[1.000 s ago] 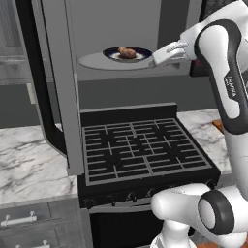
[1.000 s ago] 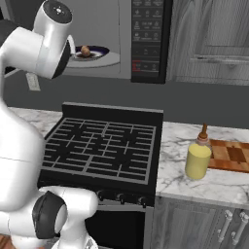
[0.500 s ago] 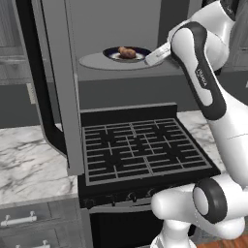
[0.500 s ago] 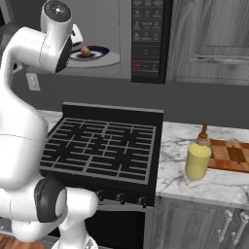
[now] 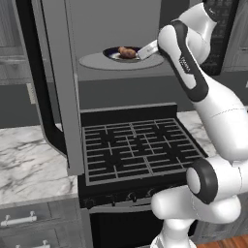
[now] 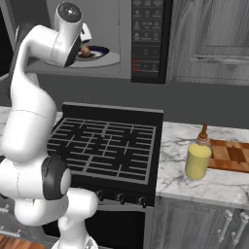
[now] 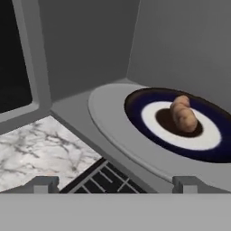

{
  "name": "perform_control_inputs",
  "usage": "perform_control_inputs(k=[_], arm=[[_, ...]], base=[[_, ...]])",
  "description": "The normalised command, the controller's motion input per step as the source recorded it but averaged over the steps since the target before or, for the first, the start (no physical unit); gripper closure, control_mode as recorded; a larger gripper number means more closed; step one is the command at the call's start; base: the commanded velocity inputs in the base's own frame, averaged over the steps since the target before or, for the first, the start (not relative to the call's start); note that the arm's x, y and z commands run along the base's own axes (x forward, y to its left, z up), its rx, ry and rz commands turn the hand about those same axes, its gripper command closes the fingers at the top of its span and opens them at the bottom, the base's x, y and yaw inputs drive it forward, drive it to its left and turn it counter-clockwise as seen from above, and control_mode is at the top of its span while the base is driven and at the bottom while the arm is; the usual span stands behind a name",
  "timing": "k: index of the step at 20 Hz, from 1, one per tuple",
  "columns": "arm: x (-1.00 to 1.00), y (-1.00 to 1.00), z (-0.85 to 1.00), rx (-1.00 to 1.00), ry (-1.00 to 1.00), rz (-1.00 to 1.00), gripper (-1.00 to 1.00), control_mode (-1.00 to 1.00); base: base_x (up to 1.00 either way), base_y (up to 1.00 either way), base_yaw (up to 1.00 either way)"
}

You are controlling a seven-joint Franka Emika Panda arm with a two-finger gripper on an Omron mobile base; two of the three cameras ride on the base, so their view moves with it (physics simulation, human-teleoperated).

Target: Retrieve the reheated potato from the microwave, then place the potato, cheese, and condiment on the cutting board.

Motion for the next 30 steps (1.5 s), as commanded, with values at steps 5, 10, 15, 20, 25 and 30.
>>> perform_control_inputs(k=[5,10,15,20,25,30], arm=[[0.65,0.06,0.00,0.00,0.00,-0.15,-1.00,-1.00],[0.62,0.14,-0.02,0.01,0.00,-0.16,-1.00,-1.00],[0.62,0.07,0.00,0.09,0.02,-0.08,-1.00,-1.00],[0.56,-0.02,-0.03,0.08,0.11,-0.02,-1.00,-1.00],[0.42,-0.04,-0.01,0.01,0.13,0.00,-1.00,-1.00],[0.43,0.00,0.00,0.00,0.01,0.00,-1.00,-1.00]], base=[[0.00,0.00,0.00],[0.00,0.00,0.00],[0.00,0.00,0.00],[0.00,0.00,0.00],[0.00,0.00,0.00],[0.00,0.00,0.00]])
